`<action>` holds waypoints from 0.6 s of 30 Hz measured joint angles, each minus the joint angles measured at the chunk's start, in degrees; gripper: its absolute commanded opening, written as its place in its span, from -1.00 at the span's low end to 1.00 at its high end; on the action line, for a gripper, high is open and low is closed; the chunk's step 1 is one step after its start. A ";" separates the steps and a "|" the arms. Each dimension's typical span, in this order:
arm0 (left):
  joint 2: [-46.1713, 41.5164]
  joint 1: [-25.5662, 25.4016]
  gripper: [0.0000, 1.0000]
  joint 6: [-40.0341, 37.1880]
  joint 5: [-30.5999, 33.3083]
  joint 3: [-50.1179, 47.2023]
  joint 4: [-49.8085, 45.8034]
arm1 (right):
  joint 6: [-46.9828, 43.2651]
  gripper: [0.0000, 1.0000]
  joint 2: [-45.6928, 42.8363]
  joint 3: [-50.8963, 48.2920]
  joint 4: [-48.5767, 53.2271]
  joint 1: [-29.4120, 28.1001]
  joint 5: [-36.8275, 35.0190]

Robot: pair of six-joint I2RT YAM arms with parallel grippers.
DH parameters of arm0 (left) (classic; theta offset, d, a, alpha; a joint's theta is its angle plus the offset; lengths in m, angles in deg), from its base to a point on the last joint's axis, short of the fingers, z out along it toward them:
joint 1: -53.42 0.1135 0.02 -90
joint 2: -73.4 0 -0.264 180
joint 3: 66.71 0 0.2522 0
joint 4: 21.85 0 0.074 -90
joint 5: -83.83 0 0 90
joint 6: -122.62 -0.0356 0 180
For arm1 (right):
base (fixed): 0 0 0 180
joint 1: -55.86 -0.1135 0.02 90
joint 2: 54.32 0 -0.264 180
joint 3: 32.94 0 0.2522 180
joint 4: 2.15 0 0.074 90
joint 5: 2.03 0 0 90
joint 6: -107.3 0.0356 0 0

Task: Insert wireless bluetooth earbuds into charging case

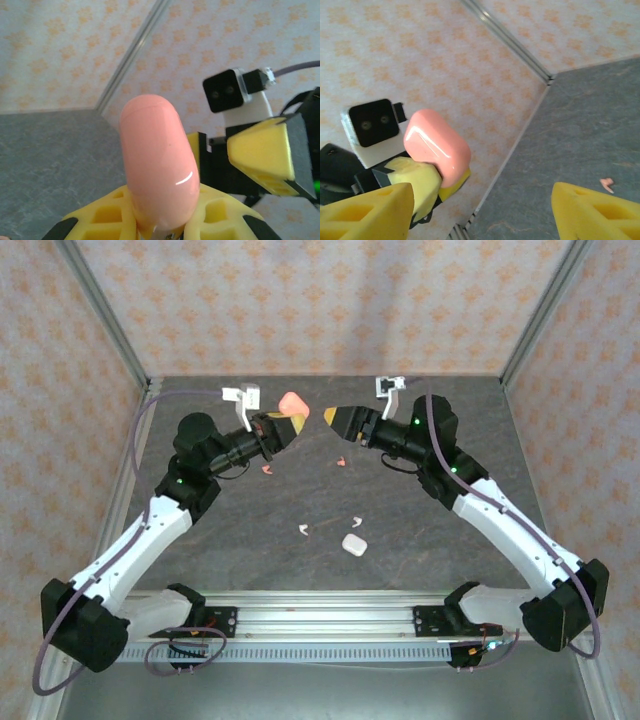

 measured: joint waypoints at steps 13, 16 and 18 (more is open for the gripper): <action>-2.58 -0.46 -1.00 0.94 -4.72 0.87 -5.18 | 10.56 0.28 7.50 0.33 -18.67 0.13 12.07; -2.54 -1.05 -1.00 0.72 -5.68 1.77 -6.56 | 12.04 0.18 8.46 0.33 -20.65 0.11 13.57; -2.40 -1.70 -1.00 0.44 -6.14 2.71 -7.50 | 12.55 0.12 8.59 0.33 -21.44 -0.04 14.34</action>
